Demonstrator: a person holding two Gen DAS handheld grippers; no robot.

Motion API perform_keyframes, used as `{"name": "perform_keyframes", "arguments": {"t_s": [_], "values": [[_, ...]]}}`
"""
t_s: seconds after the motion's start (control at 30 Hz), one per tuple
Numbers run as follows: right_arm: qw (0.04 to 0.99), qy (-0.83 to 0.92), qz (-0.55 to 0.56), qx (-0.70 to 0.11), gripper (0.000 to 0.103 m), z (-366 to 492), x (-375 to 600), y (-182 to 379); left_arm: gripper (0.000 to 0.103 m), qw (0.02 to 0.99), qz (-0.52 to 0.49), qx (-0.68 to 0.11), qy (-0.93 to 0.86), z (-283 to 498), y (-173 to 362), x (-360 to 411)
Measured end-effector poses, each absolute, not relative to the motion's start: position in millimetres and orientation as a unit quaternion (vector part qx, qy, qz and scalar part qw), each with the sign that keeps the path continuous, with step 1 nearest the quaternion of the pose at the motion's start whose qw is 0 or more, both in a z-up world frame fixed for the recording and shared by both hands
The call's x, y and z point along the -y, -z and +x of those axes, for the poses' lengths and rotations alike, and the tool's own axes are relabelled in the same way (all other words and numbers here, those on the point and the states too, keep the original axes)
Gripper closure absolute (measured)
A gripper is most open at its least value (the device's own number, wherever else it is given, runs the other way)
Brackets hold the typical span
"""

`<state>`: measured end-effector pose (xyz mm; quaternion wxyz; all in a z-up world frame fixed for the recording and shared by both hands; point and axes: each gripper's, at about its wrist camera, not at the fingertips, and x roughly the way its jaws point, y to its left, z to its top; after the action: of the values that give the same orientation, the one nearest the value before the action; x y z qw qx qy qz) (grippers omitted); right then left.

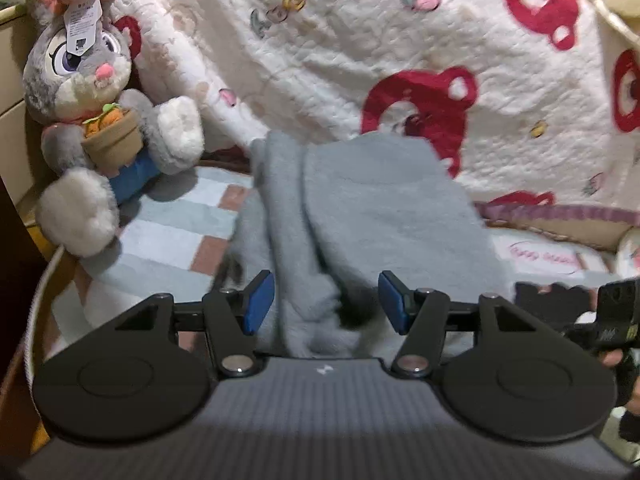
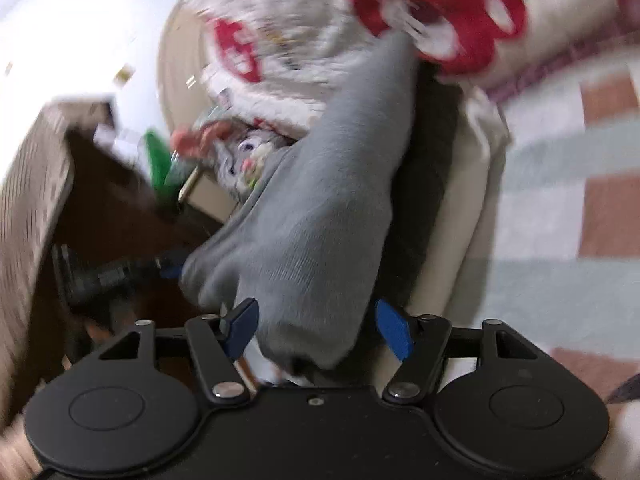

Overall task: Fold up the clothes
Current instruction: 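Lift the folded sweatshirt with both tools and carry it toward the clothes stack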

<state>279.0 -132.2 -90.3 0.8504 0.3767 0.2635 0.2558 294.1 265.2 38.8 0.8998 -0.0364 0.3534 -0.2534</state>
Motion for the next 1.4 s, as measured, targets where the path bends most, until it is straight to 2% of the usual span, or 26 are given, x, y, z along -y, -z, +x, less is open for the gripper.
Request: {"name": "perform_keyframes", "arguments": {"t_s": [0.07, 0.13, 0.17, 0.27, 0.33, 0.43, 0.47, 0.53, 0.6, 0.63, 0.7, 0.73, 0.8, 0.87, 1.0, 1.03, 1.1, 1.23, 1.33, 1.37, 1.4], "values": [[0.904, -0.243, 0.254, -0.244, 0.064, 261.6, 113.1, 82.1, 0.046, 0.901, -0.072, -0.336, 0.266, 284.2, -42.4, -265.2], [0.94, -0.224, 0.128, -0.221, 0.068, 244.5, 93.9, 74.3, 0.043, 0.902, -0.076, -0.332, 0.264, 283.1, -46.9, -254.6], [0.948, -0.201, 0.1, -0.225, 0.068, 242.9, 84.7, 76.4, 0.04, 0.905, -0.052, -0.336, 0.257, 284.2, -47.3, -245.3], [0.959, -0.176, 0.061, -0.215, 0.065, 240.0, 62.7, 77.8, 0.039, 0.912, 0.049, -0.341, 0.22, 284.7, -40.7, -213.1], [0.959, -0.182, 0.029, -0.215, 0.065, 239.8, 47.1, 78.0, 0.033, 0.911, 0.074, -0.346, 0.213, 285.6, -30.7, -200.4], [0.961, -0.172, 0.001, -0.215, 0.064, 239.6, 29.8, 84.7, 0.033, 0.911, 0.091, -0.366, 0.169, 291.2, -15.4, -193.1], [0.961, -0.169, -0.002, -0.218, 0.061, 239.9, 26.4, 88.0, 0.034, 0.911, 0.098, -0.368, 0.158, 293.4, -10.8, -193.0], [0.964, -0.149, -0.013, -0.218, 0.052, 247.4, 17.5, 88.7, 0.043, 0.911, 0.113, -0.372, 0.138, 298.0, -1.9, -193.1], [0.966, -0.136, -0.013, -0.217, 0.039, 255.7, 10.0, 88.2, 0.052, 0.907, 0.125, -0.38, 0.131, 302.3, 5.7, -194.4], [0.965, -0.142, 0.004, -0.222, 0.036, 262.1, 9.8, 88.4, 0.055, 0.905, 0.127, -0.385, 0.131, 303.5, 8.6, -195.0], [0.96, -0.153, 0.039, -0.231, 0.035, 274.7, 9.9, 88.6, 0.074, 0.901, 0.131, -0.392, 0.132, 304.4, 12.5, -195.2], [0.958, -0.157, 0.068, -0.231, 0.036, 275.9, 15.8, 87.2, 0.077, 0.902, 0.137, -0.387, 0.133, 302.8, 9.8, -193.6], [0.95, -0.165, 0.126, -0.232, 0.063, 278.3, 27.7, 84.5, 0.08, 0.911, 0.147, -0.363, 0.132, 298.7, -4.5, -193.0], [0.94, -0.172, 0.183, -0.232, 0.072, 280.4, 39.3, 81.6, 0.08, 0.921, 0.151, -0.334, 0.129, 293.9, -23.0, -196.0], [0.944, -0.181, 0.172, -0.214, 0.086, 265.4, 43.5, 66.1, 0.082, 0.936, 0.104, -0.318, 0.113, 293.4, -40.9, -220.4], [0.947, -0.184, 0.153, -0.215, 0.087, 264.4, 39.1, 63.8, 0.082, 0.935, 0.085, -0.329, 0.107, 296.2, -35.6, -228.1], [0.95, -0.191, 0.113, -0.219, 0.09, 261.0, 31.7, 61.3, 0.094, 0.929, 0.049, -0.354, 0.091, 300.9, -18.3, -242.9], [0.956, -0.206, 0.063, -0.201, 0.09, 247.2, 29.6, 52.3, 0.094, 0.92, 0.01, -0.385, 0.074, 303.9, 15.8, -261.2], [0.966, -0.207, 0.034, -0.152, 0.088, 239.1, 34.0, 30.4, 0.094, 0.922, 0.041, -0.38, 0.067, 298.7, 24.0, -257.1], [0.969, -0.205, 0.013, -0.138, 0.086, 243.8, 31.8, 21.3, 0.094, 0.922, 0.049, -0.38, 0.064, 297.5, 24.4, -255.2], [0.971, -0.202, -0.008, -0.124, 0.079, 248.5, 29.6, 12.2, 0.094, 0.921, 0.049, -0.381, 0.063, 298.5, 24.5, -256.1]]}}
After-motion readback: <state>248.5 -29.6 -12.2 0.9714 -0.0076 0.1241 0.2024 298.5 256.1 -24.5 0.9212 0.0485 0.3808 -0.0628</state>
